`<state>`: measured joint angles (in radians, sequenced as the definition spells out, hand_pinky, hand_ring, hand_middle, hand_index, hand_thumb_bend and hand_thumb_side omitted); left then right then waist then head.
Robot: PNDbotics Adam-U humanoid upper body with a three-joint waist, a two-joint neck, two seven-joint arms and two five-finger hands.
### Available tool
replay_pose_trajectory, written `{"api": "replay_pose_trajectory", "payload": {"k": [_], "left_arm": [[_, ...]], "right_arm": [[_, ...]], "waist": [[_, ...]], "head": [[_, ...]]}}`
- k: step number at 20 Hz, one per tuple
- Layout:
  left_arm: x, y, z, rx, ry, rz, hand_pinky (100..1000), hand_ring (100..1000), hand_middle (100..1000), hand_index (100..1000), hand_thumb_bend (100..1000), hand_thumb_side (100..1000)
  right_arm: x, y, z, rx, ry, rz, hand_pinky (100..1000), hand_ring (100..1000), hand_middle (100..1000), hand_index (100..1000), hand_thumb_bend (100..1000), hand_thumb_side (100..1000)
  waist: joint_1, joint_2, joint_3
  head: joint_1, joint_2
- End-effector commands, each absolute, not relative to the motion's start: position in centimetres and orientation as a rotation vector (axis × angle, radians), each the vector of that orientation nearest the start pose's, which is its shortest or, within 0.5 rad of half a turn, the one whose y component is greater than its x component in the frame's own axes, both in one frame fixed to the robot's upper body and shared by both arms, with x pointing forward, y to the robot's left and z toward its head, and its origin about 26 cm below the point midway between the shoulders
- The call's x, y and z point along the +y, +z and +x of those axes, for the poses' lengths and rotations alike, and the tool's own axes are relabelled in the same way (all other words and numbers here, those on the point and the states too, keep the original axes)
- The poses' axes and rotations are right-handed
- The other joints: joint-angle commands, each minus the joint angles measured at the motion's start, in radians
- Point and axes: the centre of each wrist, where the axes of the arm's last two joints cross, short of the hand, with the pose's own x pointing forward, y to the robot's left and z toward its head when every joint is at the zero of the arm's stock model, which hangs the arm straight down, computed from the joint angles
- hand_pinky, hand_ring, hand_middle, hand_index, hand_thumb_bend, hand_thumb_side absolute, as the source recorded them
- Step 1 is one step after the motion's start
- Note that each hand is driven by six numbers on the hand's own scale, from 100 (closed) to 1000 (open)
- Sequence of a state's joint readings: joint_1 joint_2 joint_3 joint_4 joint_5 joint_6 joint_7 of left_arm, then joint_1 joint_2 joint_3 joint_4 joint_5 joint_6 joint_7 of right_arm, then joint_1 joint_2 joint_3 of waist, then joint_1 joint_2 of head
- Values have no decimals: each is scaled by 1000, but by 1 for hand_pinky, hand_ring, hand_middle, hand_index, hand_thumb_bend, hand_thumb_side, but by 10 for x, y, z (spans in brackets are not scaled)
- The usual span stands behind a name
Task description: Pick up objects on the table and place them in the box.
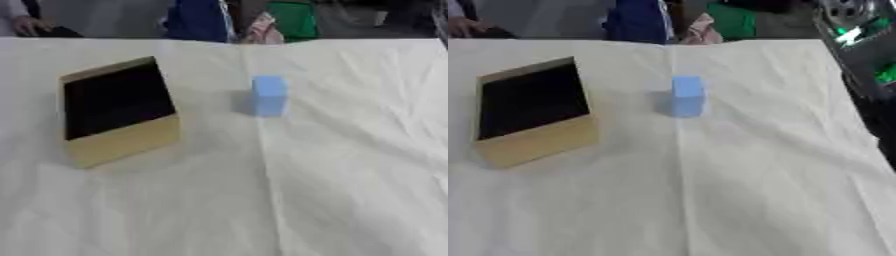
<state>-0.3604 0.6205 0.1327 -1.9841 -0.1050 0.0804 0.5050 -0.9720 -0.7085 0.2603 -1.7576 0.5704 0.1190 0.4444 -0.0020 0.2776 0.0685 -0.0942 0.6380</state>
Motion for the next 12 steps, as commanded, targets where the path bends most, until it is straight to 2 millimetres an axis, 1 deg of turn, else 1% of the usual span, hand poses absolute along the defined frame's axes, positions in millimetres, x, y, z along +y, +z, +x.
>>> {"api": "replay_pose_trajectory", "payload": {"k": [1,2,3,4,6,7,8,10,12], "left_arm": [[324,275,292,-2411,-18,920,757,800,699,807,157,950],[324,275,292,-2411,-21,919,757,800,699,807,157,950],[324,275,292,-2410,-22,919,757,800,699,807,157,950],[324,275,292,-2410,-24,919,757,800,699,807,157,950],[324,275,292,-2409,-28,918,757,800,699,807,157,949],[324,275,292,-2409,-29,918,757,800,699,807,157,949],[324,275,292,-2409,-30,917,756,800,699,806,157,950],[324,275,292,-2409,-32,915,756,800,699,806,157,950],[323,275,292,-2410,-33,914,756,800,699,806,157,950]], "right_arm": [[-212,380,345,2584,-2075,1392,796,802,825,882,212,1000],[-209,379,350,2553,-2144,1368,805,815,837,895,316,1000],[-206,379,354,2519,-2216,1344,811,821,843,900,351,1000],[-203,378,360,2476,-2306,1313,833,855,869,930,483,1000],[-199,377,372,2379,-2490,1251,846,874,877,947,567,1000],[-197,378,377,2337,-2562,1223,849,879,878,952,594,1000],[-196,379,382,2301,-2623,1194,857,888,878,966,659,1000],[-193,380,390,2236,-2738,1127,868,898,883,981,702,1000],[-191,379,398,2176,-2847,1052,872,906,886,983,689,1000]], "waist": [[2,-26,0],[1,-28,-1],[1,-29,-1],[1,-31,-1],[0,-33,-3],[0,-34,-3],[-1,-35,-4],[-1,-36,-5],[-2,-37,-5]], "head": [[-8,14],[-12,17],[-14,20],[-18,21],[-25,21],[-26,19],[-28,16],[-31,10],[-33,6]]}}
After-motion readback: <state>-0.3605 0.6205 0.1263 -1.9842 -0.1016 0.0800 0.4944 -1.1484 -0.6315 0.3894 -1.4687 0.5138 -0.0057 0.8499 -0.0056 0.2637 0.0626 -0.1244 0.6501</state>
